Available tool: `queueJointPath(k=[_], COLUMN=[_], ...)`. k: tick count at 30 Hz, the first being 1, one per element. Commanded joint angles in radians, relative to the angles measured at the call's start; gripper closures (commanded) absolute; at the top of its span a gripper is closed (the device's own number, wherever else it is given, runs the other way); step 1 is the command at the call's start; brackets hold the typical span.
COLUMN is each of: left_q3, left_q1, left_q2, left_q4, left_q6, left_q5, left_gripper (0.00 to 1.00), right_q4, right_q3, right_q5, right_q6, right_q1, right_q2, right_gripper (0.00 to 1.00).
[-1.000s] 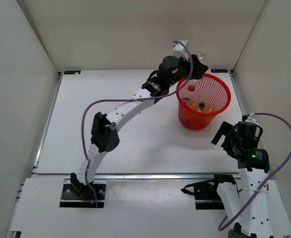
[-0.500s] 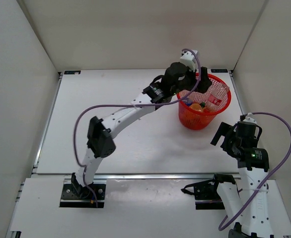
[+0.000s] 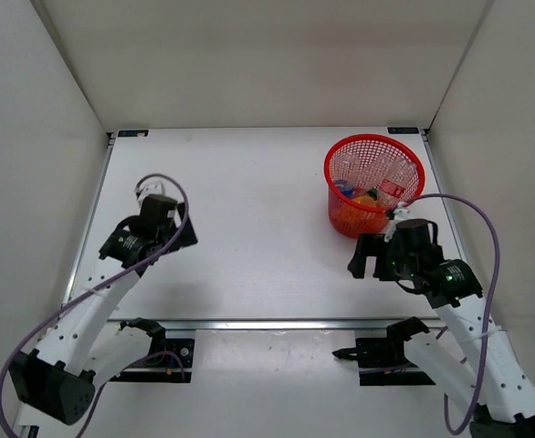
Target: Put the plastic bottles in the bin
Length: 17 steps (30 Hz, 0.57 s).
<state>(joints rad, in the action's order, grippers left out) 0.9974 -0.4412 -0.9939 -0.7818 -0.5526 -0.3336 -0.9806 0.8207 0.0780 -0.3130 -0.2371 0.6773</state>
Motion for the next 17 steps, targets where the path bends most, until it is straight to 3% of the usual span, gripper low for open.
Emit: queueJointPath(k=[1,4,6,11,17], left_q3=[-0.106,-0.152,-0.146,-0.144,-0.141], left_q1=[0.096,0.118,0.114,0.088,0.102], left_q2=[0.148,0.260,0.281,0.305,0.316], left_q4=[-0.296,-0.300,-0.295,-0.277,-0.249], left_q6=[-0.021,-0.029,-0.044,-0.032,-0.024], left_q5=[-0.045,-0.021,-0.024,-0.036,-0.042], left_gripper=[0.01,0.01,0.01,0.01,0.02], right_q4=[0.089,0.095,0.079,0.074,0.097], right_q3=[-0.026,-0.011,0.009,0.028,0.006], right_q5=[-0.026,-0.136,-0.155,-0.011,0.057], right_q6=[-0.110,-0.166,-0.172,-0.101,-0.069], right_q1=[-0.212,-0.344,-0.357,-0.162,-0.062], right_q2=[0.014,0.063,0.136,0.180,0.110], right_gripper=[0.01,0.01,0.01,0.01,0.01])
